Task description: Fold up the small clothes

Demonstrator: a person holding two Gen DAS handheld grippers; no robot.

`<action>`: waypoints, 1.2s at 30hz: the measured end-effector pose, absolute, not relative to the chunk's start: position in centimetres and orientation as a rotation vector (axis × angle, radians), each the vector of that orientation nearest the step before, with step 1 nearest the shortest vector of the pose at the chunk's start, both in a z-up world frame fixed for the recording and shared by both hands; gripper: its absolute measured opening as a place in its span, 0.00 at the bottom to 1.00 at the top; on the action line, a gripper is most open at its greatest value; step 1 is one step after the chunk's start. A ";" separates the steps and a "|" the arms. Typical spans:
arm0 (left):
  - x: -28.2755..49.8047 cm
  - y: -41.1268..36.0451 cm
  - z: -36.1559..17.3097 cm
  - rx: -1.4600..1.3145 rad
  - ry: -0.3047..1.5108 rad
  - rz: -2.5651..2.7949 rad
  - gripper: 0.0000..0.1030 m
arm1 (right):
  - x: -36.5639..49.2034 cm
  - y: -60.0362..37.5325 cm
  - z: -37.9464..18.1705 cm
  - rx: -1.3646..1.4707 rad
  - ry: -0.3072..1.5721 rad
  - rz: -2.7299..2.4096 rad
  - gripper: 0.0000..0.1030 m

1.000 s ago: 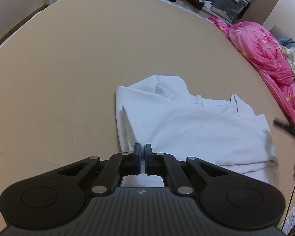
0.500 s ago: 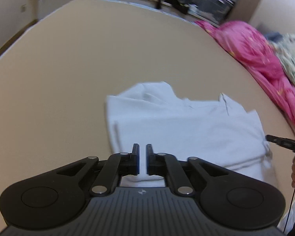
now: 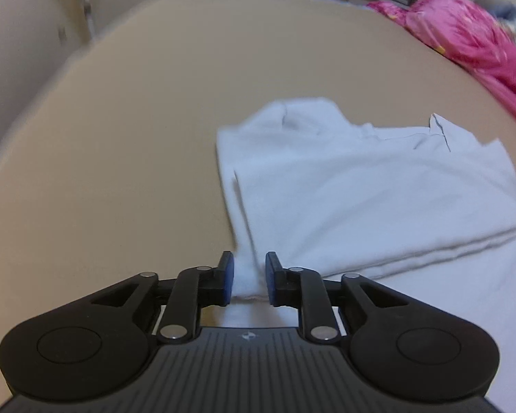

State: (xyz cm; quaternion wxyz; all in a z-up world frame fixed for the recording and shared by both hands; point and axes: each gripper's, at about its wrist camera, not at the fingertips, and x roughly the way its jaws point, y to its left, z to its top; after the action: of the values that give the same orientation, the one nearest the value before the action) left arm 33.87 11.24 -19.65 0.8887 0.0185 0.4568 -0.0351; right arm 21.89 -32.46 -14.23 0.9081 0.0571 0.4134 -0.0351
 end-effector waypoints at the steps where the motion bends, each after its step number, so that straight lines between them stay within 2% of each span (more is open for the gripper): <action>1: 32.9 11.0 -18.6 0.059 0.923 -0.060 0.22 | 20.1 -32.8 -13.1 0.100 0.835 -0.064 0.21; 4: 30.3 11.3 -15.7 0.003 0.892 -0.055 0.22 | 15.3 -33.8 -11.0 0.093 0.793 -0.046 0.30; 9: 24.1 11.0 -11.1 0.001 0.809 -0.047 0.22 | 8.2 -35.1 -9.4 0.166 0.753 -0.027 0.32; 13: 17.8 10.6 -9.7 -0.005 0.792 -0.067 0.22 | 4.4 -34.4 -10.0 0.167 0.715 -0.016 0.37; 19: 11.0 10.5 -13.7 -0.037 0.881 -0.049 0.22 | 2.5 -34.6 -13.2 0.204 0.820 -0.018 0.37; 22: 10.4 10.4 -16.4 -0.054 1.004 -0.036 0.22 | 2.1 -35.1 -14.0 0.227 0.851 -0.016 0.37; 31: 9.5 13.9 -18.8 -0.226 1.152 -0.035 0.22 | 2.2 -36.4 -17.4 0.293 1.043 -0.046 0.37; 36: 9.4 14.3 -20.1 -0.223 1.232 -0.020 0.22 | 2.3 -36.6 -19.0 0.289 1.137 -0.079 0.37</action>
State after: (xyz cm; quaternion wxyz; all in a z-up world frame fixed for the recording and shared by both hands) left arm 9.40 14.28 -20.10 0.8103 -0.1042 0.5766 -0.0093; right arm 2.27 -36.62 -18.99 0.8322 0.1362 0.5361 -0.0371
